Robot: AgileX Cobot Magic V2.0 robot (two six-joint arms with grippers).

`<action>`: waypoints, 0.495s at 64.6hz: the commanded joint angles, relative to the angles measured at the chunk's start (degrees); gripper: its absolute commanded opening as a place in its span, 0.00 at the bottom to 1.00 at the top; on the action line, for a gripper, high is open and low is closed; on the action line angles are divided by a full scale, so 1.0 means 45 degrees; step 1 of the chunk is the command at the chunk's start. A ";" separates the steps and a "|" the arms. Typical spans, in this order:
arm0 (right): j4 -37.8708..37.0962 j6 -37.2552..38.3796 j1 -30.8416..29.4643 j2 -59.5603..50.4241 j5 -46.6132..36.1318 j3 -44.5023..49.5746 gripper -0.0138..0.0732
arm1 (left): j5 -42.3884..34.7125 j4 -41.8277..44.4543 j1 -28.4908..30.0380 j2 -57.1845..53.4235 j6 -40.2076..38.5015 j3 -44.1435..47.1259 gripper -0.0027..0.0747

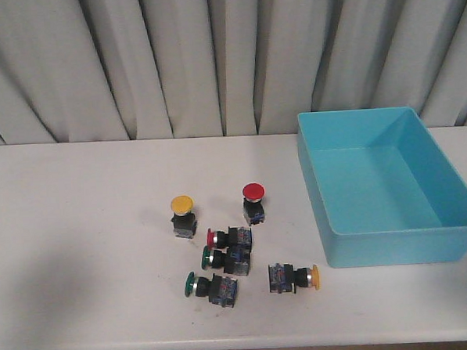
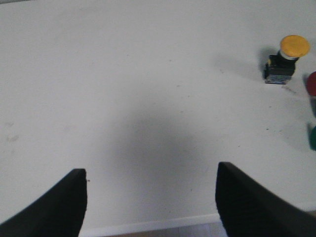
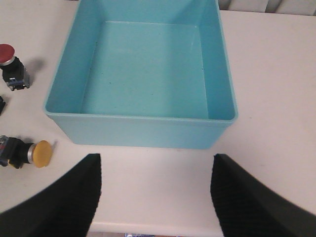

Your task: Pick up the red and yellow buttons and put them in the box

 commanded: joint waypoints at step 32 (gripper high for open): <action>-0.0053 -0.0081 -0.0074 0.0068 -0.0727 -0.0432 0.71 | -0.0404 -0.4683 -0.3076 0.5008 0.8061 -0.4560 0.72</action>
